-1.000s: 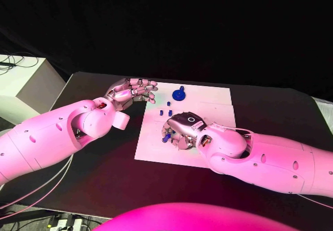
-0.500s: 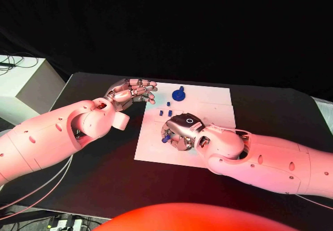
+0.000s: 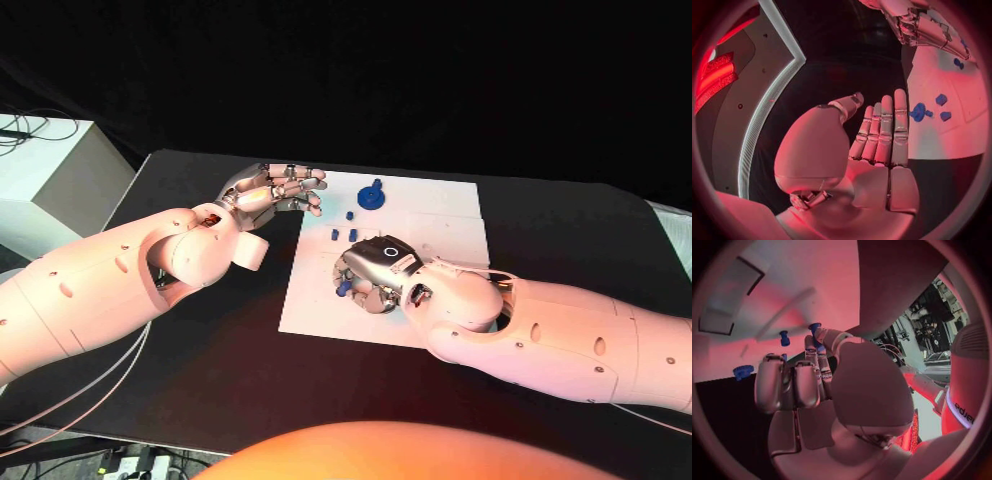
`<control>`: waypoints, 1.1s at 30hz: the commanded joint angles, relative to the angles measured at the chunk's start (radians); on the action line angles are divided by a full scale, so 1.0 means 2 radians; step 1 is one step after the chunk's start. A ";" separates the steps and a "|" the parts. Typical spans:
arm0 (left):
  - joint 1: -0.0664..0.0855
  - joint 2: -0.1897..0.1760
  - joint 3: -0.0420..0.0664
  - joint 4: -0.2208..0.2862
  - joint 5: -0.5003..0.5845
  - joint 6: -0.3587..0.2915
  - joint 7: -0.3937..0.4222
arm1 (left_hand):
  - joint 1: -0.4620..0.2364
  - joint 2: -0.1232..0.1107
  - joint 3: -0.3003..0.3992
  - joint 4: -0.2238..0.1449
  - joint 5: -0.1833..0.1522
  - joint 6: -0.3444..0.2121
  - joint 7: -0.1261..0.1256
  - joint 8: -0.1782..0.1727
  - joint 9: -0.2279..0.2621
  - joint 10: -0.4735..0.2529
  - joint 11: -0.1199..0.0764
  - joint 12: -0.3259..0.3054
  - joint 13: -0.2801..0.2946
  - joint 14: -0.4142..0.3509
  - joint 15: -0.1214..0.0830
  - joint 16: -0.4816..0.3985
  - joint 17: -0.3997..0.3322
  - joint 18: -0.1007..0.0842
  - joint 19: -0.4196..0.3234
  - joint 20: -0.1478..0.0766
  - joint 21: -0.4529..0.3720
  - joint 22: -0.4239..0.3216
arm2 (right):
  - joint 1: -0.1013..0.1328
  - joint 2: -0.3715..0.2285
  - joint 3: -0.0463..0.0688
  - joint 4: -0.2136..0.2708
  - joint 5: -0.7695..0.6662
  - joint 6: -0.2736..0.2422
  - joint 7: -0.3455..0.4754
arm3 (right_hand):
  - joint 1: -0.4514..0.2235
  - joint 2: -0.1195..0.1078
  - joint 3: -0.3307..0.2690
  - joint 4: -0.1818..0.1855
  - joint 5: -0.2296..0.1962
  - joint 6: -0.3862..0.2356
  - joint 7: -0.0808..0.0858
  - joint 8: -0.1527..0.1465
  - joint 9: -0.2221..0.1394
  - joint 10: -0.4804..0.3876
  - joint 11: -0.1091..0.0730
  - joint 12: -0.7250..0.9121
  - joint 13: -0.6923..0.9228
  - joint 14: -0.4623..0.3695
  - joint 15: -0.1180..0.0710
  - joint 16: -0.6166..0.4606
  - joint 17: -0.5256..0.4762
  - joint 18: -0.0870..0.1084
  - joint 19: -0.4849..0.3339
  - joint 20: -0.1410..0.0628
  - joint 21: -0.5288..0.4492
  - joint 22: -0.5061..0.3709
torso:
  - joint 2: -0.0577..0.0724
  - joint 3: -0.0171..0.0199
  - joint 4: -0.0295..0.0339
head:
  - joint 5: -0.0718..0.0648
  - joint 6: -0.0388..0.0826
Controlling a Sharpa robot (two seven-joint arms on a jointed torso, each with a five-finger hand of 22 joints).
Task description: Assemble the parts on the task board
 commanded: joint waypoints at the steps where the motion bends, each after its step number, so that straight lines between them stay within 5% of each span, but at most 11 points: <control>1: 0.000 0.001 0.000 0.001 0.001 0.008 0.002 | 0.000 0.005 0.002 0.001 0.001 -0.004 0.004 0.003 0.000 -0.001 0.001 0.002 -0.001 0.003 -0.001 -0.003 0.001 0.005 0.000 0.000 -0.001 0.001 | -0.003 0.003 -0.002 -0.004 -0.001 0.015 0.008 | -0.011 -0.001 0.005 -0.001 0.000 -0.011 0.005 -0.004 0.001 0.000 0.000 -0.008 0.000 0.013 0.002 0.001 0.000 -0.006 -0.001 0.004 -0.003 -0.001 | 0.000 -0.0001 0.0002 | 0.000 0.000; 12: 0.000 0.002 0.000 0.000 0.001 0.008 0.002 | 0.000 0.005 0.002 0.001 0.001 -0.004 0.004 0.003 0.000 -0.001 0.001 0.002 -0.001 0.003 -0.001 -0.003 0.001 0.005 0.000 0.000 -0.001 0.001 | -0.005 0.004 -0.004 -0.008 0.006 0.022 0.013 | -0.043 -0.030 -0.002 0.004 0.012 -0.055 0.020 -0.032 -0.010 -0.043 0.016 -0.025 -0.004 0.010 0.015 0.000 -0.009 0.001 -0.016 0.016 -0.038 -0.029 | 0.000 0.0003 -0.0001 | 0.000 -0.001; 17: 0.000 0.001 0.000 0.000 0.001 0.008 0.002 | -0.001 0.006 0.003 0.002 0.001 -0.005 0.004 0.003 -0.001 -0.001 0.001 0.002 -0.001 0.003 0.000 -0.004 0.001 0.005 0.000 0.000 -0.001 0.001 | -0.005 0.003 -0.004 -0.008 0.007 0.021 0.011 | -0.045 -0.032 -0.016 0.001 0.012 -0.067 0.026 -0.040 -0.014 -0.064 0.021 -0.022 -0.004 0.004 0.019 -0.010 -0.029 0.006 -0.026 0.021 -0.064 -0.051 | 0.000 0.0006 -0.0001 | 0.000 0.000; 27: 0.000 0.001 0.000 0.000 0.001 0.009 0.000 | -0.001 0.006 0.003 0.002 0.001 -0.005 0.004 0.003 -0.001 -0.001 0.001 0.002 -0.001 0.003 0.000 -0.004 0.001 0.005 0.000 0.000 -0.002 0.001 | -0.005 0.001 -0.004 -0.007 0.006 0.001 0.005 | -0.044 -0.031 -0.033 0.001 0.011 -0.071 0.028 -0.044 -0.017 -0.076 0.022 -0.019 -0.004 0.001 0.020 -0.013 -0.037 0.008 -0.030 0.023 -0.076 -0.061 | 0.000 0.0009 -0.0002 | 0.000 0.001; 30: 0.000 0.001 0.000 0.000 0.001 0.009 0.000 | -0.001 0.007 0.004 0.002 0.001 -0.005 0.004 0.004 -0.001 -0.001 0.001 0.002 -0.002 0.003 0.000 -0.004 0.001 0.005 0.000 0.000 -0.002 0.001 | -0.005 0.001 -0.004 -0.007 0.006 -0.008 0.001 | -0.035 -0.023 -0.064 0.002 0.011 -0.088 0.035 -0.058 -0.024 -0.104 0.029 -0.020 -0.005 -0.005 0.025 -0.025 -0.059 0.014 -0.039 0.026 -0.109 -0.088 | 0.000 0.0007 -0.0001 | 0.000 0.001; 33: 0.000 0.002 0.000 0.000 0.001 0.010 0.000 | -0.001 0.008 0.004 0.002 0.001 -0.005 0.004 0.004 -0.001 -0.001 0.001 0.002 -0.002 0.003 0.000 -0.005 0.001 0.005 0.000 0.000 -0.002 0.001 | -0.005 0.000 -0.004 -0.007 0.005 -0.017 -0.001 | -0.005 -0.005 -0.131 0.016 0.011 -0.106 0.040 -0.072 -0.035 -0.134 0.034 -0.013 -0.004 -0.006 0.029 -0.028 -0.066 0.016 -0.038 0.031 -0.122 -0.098 | 0.000 0.0006 -0.0002 | 0.000 0.001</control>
